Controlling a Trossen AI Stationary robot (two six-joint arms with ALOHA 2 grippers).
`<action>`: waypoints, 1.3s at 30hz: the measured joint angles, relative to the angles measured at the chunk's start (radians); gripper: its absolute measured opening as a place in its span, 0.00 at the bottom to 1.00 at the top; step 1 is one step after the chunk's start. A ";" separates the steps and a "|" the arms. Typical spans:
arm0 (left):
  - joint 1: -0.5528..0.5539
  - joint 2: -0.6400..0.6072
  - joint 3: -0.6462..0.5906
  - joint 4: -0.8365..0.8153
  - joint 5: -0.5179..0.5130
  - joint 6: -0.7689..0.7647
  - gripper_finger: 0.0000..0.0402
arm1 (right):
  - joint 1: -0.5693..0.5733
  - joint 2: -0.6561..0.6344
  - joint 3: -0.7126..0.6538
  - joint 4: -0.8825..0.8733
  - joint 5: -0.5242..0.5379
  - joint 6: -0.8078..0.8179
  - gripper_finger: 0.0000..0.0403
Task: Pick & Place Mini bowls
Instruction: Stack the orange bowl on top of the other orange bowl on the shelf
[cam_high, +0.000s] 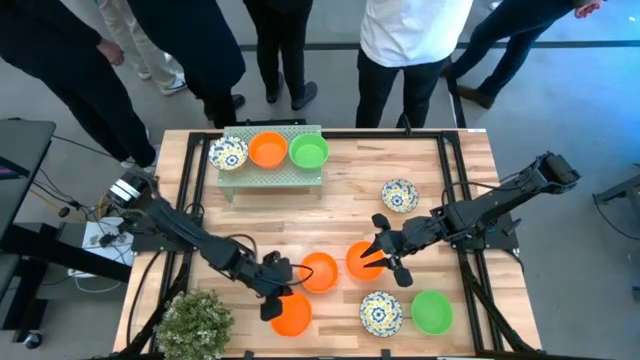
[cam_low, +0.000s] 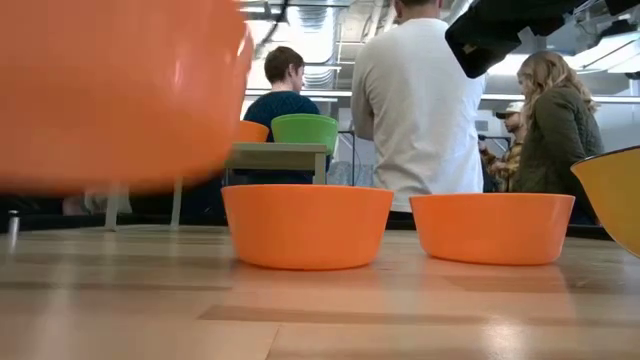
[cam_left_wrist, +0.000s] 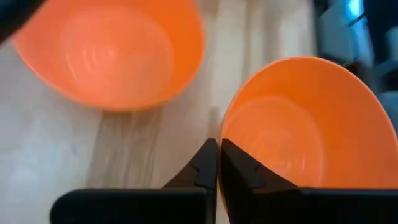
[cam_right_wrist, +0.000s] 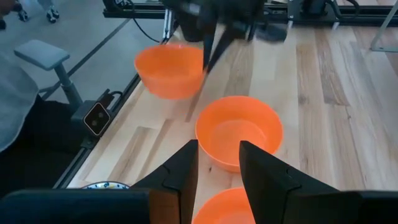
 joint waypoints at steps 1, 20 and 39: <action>-0.002 -0.033 0.000 -0.011 -0.019 0.001 0.02 | 0.000 0.000 0.000 -0.001 0.000 0.000 0.28; 0.083 -0.651 0.001 -0.261 -0.550 0.354 0.02 | 0.000 0.000 0.000 0.000 0.000 -0.010 0.28; 0.801 -0.756 0.001 -0.263 -0.493 0.286 0.02 | -0.001 0.000 0.000 0.000 0.000 -0.011 0.28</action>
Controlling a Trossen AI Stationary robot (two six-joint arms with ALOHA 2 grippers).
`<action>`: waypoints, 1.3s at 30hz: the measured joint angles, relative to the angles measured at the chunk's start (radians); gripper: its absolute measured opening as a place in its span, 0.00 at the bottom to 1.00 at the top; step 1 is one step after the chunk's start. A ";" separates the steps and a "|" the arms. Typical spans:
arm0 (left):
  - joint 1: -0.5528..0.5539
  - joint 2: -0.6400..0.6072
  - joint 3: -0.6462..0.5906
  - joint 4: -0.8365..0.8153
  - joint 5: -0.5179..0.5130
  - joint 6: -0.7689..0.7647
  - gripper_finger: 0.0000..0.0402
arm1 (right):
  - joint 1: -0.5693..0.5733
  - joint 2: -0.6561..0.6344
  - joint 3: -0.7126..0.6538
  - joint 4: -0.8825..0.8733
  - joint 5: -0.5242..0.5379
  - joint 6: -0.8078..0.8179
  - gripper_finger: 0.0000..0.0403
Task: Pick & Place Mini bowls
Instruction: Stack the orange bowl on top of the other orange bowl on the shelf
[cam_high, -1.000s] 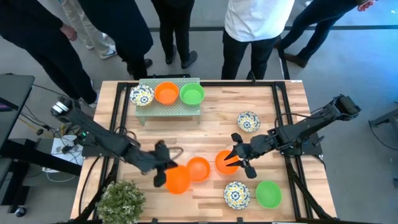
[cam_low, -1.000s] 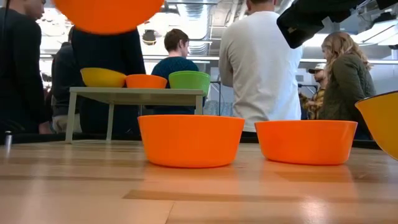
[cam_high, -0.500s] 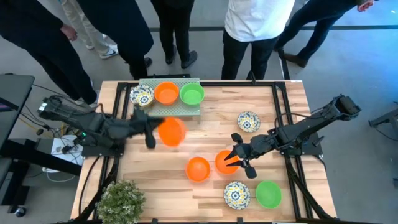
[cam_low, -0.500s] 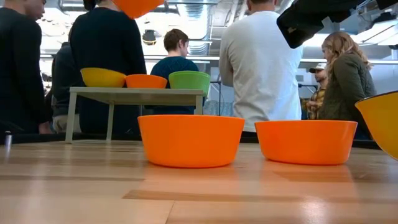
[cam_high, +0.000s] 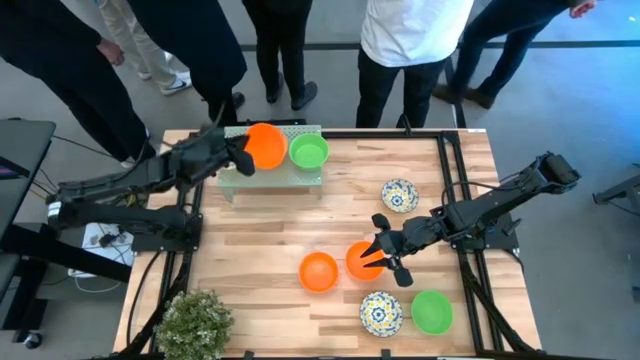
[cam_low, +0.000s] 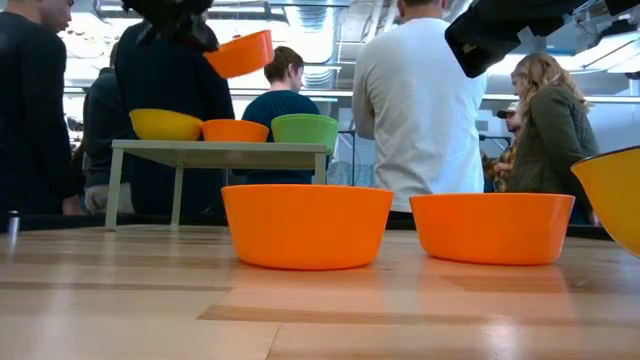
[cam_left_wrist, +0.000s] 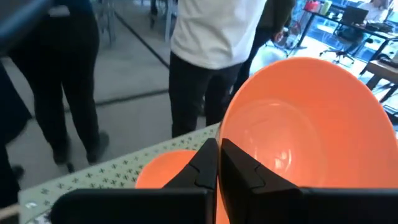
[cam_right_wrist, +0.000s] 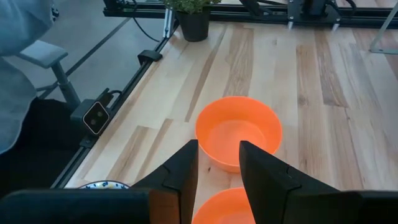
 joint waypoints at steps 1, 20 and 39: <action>0.032 0.009 0.000 -0.001 0.033 -0.008 0.02 | 0.000 0.000 0.000 0.000 0.000 0.000 0.28; 0.370 0.153 0.000 -0.150 0.325 -0.082 0.02 | 0.000 0.000 0.000 0.000 0.000 0.000 0.28; 0.392 0.246 0.000 -0.145 0.401 -0.078 0.08 | -0.001 0.000 0.000 0.000 0.000 -0.045 0.28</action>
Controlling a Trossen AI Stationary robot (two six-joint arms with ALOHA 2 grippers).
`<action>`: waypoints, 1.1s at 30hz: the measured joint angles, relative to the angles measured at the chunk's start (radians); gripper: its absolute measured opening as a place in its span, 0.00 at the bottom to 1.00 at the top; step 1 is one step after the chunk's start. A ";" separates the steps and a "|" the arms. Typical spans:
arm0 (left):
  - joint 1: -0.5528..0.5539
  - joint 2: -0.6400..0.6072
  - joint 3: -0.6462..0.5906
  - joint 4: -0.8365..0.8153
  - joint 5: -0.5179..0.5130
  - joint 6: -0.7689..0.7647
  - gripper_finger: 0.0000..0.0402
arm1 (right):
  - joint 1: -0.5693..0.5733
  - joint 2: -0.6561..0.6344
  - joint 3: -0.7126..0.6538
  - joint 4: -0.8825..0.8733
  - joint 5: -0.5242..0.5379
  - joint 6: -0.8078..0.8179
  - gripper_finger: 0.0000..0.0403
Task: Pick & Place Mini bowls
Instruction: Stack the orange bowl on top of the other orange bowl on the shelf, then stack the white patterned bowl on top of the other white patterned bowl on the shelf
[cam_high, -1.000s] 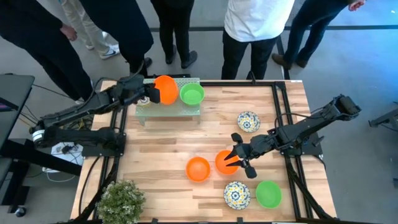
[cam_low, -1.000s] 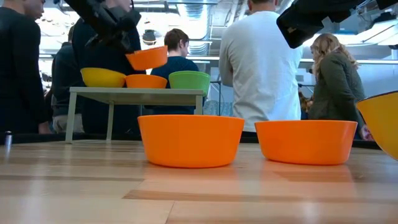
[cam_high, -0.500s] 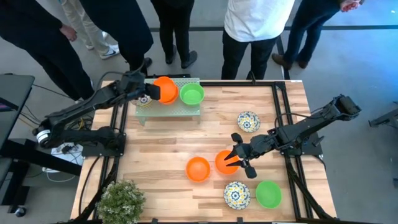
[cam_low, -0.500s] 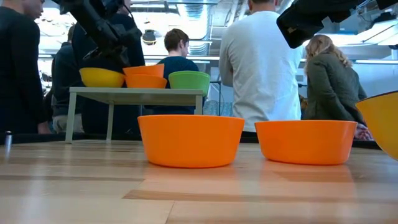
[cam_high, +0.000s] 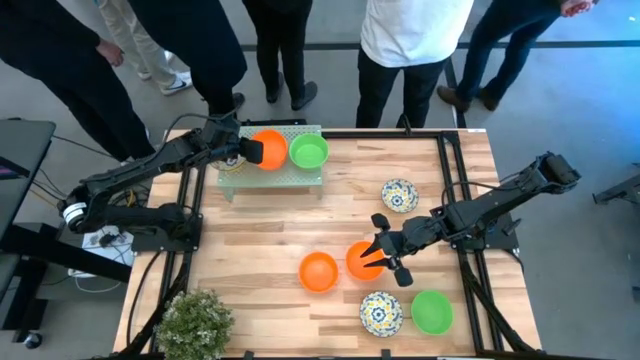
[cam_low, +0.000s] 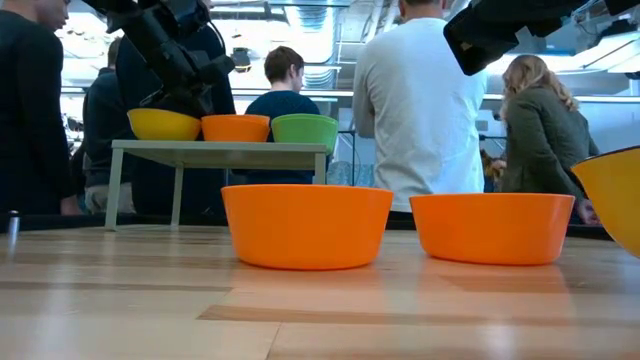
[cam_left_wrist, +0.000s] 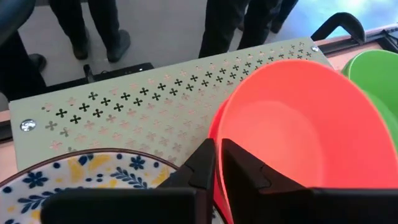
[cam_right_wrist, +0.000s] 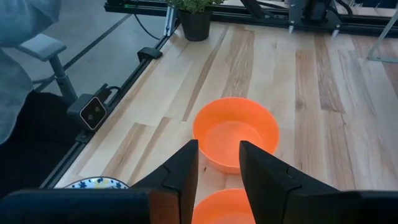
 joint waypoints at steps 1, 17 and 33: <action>0.000 0.000 0.000 0.001 0.000 0.000 0.08 | 0.000 0.000 0.000 0.000 0.000 0.000 0.28; -0.012 -0.047 0.000 0.025 0.000 0.001 0.20 | -0.001 0.000 0.000 0.000 0.000 -0.007 0.28; -0.396 -0.277 0.000 0.132 0.134 0.138 0.20 | -0.001 0.000 0.000 0.007 0.004 -0.006 0.28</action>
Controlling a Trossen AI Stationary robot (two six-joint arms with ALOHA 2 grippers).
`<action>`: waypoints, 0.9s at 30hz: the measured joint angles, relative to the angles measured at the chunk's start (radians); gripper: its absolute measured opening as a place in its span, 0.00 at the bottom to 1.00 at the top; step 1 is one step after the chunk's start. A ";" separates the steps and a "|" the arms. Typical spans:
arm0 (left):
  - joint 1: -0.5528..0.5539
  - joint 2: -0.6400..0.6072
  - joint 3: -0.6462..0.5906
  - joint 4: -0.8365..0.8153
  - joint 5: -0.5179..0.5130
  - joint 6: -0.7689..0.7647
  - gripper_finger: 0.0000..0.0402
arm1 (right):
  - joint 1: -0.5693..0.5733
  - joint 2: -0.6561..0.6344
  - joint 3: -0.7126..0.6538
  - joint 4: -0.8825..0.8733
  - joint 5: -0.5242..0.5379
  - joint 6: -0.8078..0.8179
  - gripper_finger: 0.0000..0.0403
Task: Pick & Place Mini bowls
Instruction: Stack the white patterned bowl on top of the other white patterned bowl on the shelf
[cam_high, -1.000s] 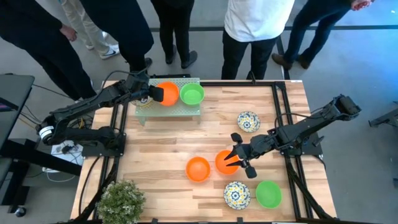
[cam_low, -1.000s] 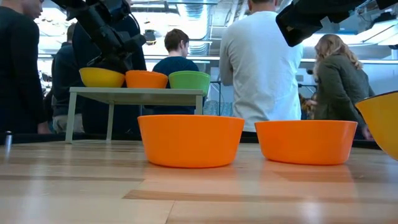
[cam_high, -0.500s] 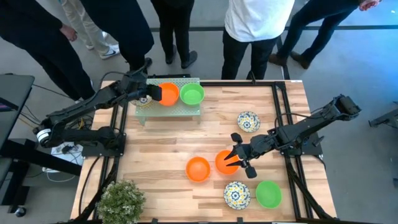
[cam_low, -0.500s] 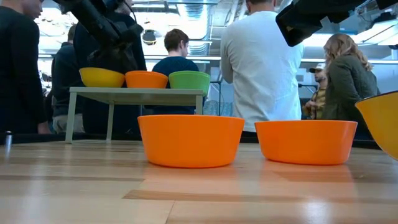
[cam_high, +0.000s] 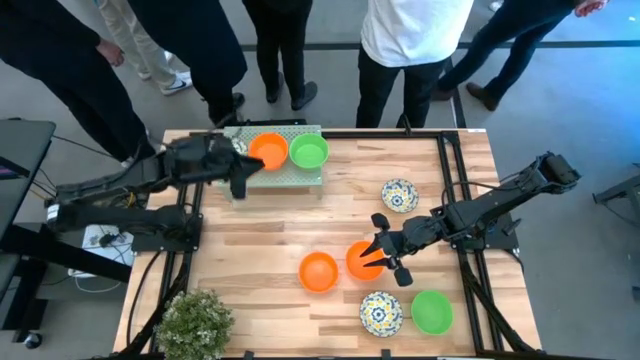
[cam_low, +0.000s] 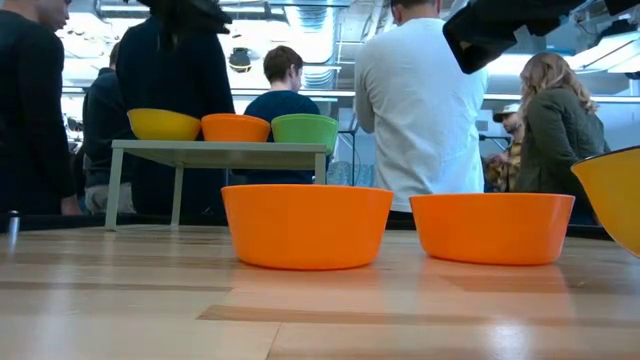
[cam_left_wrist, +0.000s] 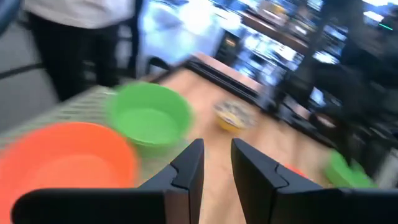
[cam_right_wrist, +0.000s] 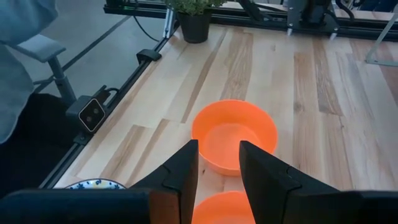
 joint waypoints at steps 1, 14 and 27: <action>-0.040 0.008 0.000 0.004 0.000 0.002 0.20 | 0.000 0.000 0.000 0.003 0.000 0.000 0.28; -0.453 0.253 -0.088 0.254 -0.009 -0.001 0.19 | 0.000 0.000 0.000 0.019 0.000 0.010 0.28; -0.575 0.514 -0.121 0.373 -0.016 -0.006 0.19 | -0.009 -0.002 0.000 -0.086 0.000 0.095 0.28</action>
